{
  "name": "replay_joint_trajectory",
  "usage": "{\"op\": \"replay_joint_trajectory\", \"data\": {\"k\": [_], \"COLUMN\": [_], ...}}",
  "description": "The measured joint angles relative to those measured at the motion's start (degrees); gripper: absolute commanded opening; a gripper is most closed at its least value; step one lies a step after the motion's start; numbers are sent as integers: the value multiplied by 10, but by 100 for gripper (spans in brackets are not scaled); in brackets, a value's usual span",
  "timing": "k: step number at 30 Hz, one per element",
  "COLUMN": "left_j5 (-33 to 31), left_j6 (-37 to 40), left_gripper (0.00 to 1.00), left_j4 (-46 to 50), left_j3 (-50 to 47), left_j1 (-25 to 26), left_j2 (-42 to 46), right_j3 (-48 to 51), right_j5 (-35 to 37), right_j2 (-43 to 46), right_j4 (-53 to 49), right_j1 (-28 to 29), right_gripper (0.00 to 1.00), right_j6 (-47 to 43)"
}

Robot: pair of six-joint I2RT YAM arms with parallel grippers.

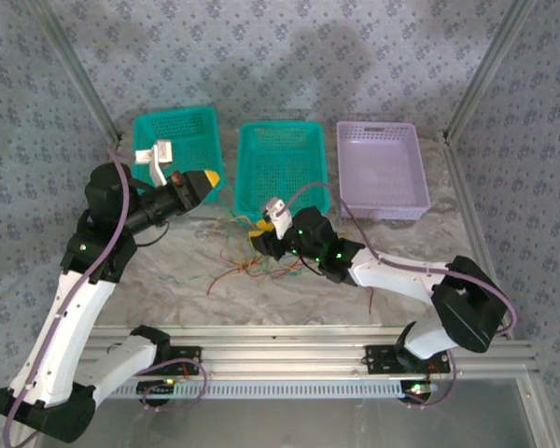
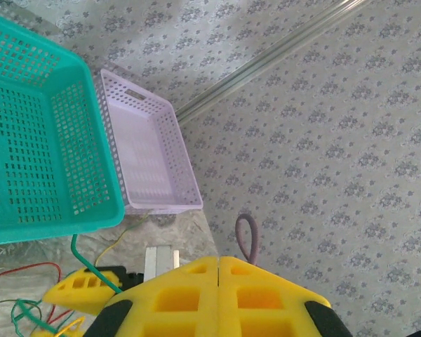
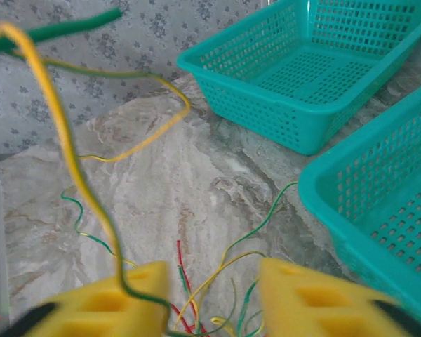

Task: Untangle the cables

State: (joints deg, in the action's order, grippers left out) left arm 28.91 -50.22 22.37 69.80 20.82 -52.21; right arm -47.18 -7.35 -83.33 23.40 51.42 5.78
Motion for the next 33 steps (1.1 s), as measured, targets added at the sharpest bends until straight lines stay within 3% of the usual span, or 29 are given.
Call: {"op": "replay_joint_trajectory", "data": {"k": [3, 10, 17, 22, 25, 33], "left_j5": [-3, -57, -149, -212, -244, -286], "left_j6": [6, 58, 128, 165, 186, 219], "left_gripper": [0, 0, 0, 0, 0, 0], "left_j4": [2, 55, 98, 101, 93, 61], "left_j3": [0, 18, 57, 64, 66, 67], "left_j1": [0, 0, -1, -2, -8, -68], "left_j2": [0, 2, 5, -13, -40, -134], "right_j3": [0, 32, 96, 109, 87, -97], "right_j5": [18, 104, 182, 192, 191, 189], "right_j2": [0, 81, 247, 332, 359, 361], "right_j4": [0, -31, -84, -130, -171, -272], "right_j1": [0, -24, -129, -181, -186, -186], "right_gripper": [0, 0, 0, 0, 0, 0], "right_j6": [-4, -5, 27, 50, 52, 49]}}
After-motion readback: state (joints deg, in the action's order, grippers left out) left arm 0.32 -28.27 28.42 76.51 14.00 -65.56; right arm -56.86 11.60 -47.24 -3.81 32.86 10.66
